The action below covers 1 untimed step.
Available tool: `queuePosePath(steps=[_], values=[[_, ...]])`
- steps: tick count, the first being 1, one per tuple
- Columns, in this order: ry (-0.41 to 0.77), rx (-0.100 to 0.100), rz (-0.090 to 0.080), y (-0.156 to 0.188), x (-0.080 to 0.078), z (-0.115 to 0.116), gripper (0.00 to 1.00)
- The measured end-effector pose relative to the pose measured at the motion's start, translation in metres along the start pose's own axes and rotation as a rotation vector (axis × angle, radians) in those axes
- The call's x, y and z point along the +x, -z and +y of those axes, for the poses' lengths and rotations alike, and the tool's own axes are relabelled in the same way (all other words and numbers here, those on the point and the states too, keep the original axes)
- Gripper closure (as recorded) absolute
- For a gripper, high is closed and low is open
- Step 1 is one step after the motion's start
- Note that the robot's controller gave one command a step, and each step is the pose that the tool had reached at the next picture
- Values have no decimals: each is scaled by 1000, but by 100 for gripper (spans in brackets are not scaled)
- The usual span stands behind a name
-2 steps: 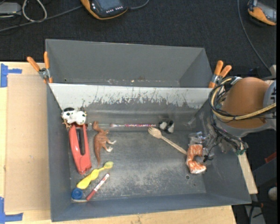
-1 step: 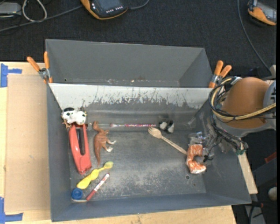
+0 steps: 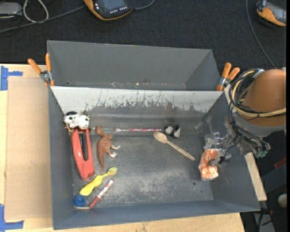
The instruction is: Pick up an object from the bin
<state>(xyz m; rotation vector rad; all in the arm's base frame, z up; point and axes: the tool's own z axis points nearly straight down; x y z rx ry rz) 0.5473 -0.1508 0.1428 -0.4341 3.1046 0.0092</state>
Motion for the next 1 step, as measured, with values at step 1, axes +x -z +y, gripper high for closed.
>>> queuePosePath(steps=[1], values=[[2, 0, 0, 99, -7, 4, 100]])
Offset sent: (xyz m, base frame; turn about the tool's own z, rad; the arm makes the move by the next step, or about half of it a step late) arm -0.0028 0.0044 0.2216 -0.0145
